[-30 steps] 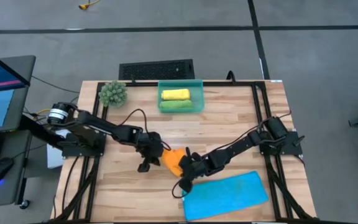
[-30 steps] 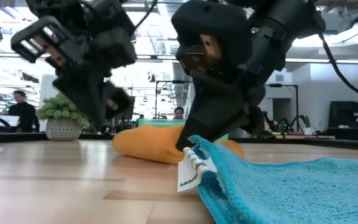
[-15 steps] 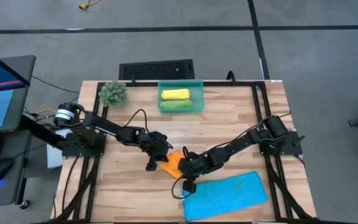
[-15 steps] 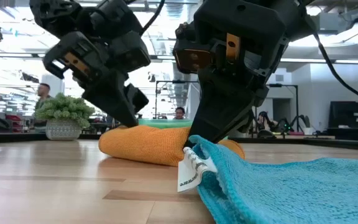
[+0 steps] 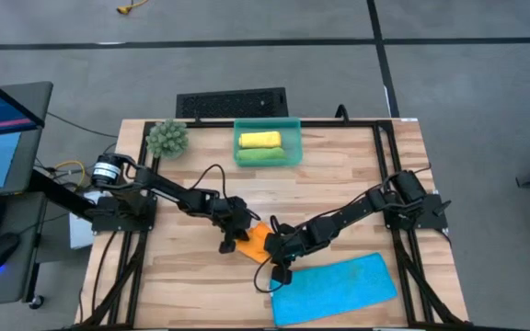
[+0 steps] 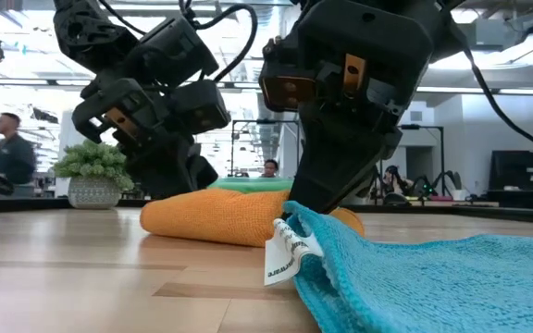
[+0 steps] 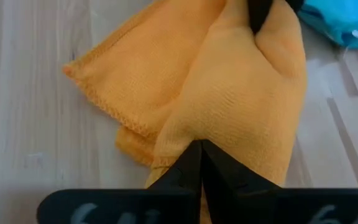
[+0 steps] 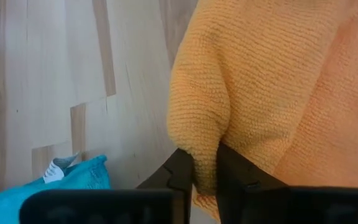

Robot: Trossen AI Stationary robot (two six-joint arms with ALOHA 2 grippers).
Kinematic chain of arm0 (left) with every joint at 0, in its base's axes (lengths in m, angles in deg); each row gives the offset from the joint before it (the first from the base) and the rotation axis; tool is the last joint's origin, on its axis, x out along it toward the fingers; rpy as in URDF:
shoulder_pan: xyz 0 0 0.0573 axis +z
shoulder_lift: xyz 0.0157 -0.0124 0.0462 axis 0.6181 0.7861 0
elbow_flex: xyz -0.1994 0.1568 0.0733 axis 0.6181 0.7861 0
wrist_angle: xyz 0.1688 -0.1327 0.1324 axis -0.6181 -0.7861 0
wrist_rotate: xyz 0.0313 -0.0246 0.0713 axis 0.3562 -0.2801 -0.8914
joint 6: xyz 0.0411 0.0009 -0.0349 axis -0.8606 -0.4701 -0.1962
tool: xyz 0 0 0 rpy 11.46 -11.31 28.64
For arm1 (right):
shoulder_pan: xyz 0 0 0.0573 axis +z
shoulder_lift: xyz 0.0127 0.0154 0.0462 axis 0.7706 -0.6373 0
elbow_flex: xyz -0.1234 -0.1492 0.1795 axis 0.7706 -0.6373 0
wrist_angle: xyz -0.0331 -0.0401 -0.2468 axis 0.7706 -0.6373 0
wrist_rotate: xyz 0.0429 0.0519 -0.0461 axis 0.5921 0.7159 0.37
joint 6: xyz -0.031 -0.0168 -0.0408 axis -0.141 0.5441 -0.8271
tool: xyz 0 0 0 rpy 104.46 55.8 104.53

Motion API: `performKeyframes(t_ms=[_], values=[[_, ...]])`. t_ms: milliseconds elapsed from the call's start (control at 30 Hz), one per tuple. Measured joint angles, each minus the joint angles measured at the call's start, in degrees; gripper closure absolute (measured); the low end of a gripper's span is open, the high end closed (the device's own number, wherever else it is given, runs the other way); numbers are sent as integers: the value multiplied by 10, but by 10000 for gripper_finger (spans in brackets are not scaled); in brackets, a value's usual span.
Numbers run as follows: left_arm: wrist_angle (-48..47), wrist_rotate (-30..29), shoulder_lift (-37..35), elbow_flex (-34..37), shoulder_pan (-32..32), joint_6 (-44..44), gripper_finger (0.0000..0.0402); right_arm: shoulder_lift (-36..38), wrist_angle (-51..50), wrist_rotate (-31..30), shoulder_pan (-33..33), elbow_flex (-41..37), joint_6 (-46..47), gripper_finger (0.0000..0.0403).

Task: Roll microfiber towels into tight, uniform cylinder then place into a basket
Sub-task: Roll the orange towel

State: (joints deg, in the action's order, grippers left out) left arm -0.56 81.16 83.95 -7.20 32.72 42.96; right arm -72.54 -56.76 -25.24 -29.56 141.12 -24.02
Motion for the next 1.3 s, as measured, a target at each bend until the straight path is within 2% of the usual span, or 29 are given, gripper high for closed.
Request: performKeyframes(t_ms=[167, 400, 533, 800, 900, 1033, 1300], values=[[-4, -13, 1, 0, 3, 67, 401, 0, 5, 13, -7, -1, 27, 322], [-10, -17, 1, 1, 3, 147, 401, 10, -5, 31, -17, -2, 27, 241], [-14, -23, 2, 1, 3, 193, 401, 45, -44, 25, -25, -3, 25, 219], [-14, -54, 2, 1, 2, 310, 401, 140, -149, -63, -24, -2, -17, 222], [-13, -83, 2, 1, 2, 370, 401, 164, -188, -87, -18, -3, -27, 225], [-9, -121, 3, 1, 2, 447, 401, 170, -221, -103, -5, -2, -35, 227], [-7, -141, 3, 2, -12, 538, 401, 152, -215, -157, 12, -42, -69, 227]])
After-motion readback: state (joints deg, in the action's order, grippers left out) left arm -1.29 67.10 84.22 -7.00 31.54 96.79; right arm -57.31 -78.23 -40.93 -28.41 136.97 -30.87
